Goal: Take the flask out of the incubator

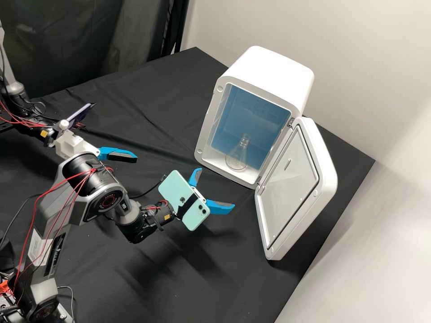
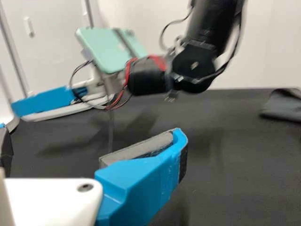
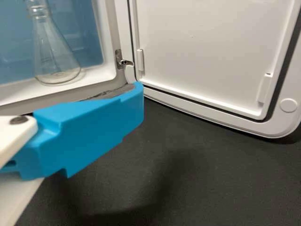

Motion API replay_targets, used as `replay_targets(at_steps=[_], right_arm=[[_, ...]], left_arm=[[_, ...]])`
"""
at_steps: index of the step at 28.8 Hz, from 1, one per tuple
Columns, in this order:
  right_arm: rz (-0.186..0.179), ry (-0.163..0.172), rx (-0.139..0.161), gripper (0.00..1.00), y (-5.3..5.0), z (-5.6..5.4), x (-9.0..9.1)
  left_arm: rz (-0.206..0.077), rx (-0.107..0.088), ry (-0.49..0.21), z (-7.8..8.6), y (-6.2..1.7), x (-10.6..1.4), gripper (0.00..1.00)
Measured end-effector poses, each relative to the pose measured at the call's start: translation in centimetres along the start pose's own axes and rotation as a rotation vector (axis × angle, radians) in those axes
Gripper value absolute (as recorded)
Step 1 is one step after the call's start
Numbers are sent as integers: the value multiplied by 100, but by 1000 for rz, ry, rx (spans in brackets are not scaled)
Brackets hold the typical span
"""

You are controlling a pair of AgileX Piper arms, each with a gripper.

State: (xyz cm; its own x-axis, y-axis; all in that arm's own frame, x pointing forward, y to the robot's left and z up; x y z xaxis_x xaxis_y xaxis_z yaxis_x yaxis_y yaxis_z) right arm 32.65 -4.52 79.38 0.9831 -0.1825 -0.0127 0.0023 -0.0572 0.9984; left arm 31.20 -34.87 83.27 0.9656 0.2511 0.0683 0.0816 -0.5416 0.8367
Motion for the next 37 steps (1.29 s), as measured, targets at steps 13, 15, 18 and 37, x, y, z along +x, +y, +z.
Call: replay_targets(at_steps=[13,15,18,37], right_arm=[[-3,6,-1,100,-11,-19,-2],[-5,10,-1,100,-16,-32,-3],[-5,13,-2,100,-18,-43,-4],[-6,20,-2,100,-19,-66,-8]], left_arm=[[-16,-7,129,-449,-54,7,100],[-14,-6,131,-461,-47,10,100],[-14,3,125,-494,-38,7,100],[3,-36,229,-869,9,60,100]])
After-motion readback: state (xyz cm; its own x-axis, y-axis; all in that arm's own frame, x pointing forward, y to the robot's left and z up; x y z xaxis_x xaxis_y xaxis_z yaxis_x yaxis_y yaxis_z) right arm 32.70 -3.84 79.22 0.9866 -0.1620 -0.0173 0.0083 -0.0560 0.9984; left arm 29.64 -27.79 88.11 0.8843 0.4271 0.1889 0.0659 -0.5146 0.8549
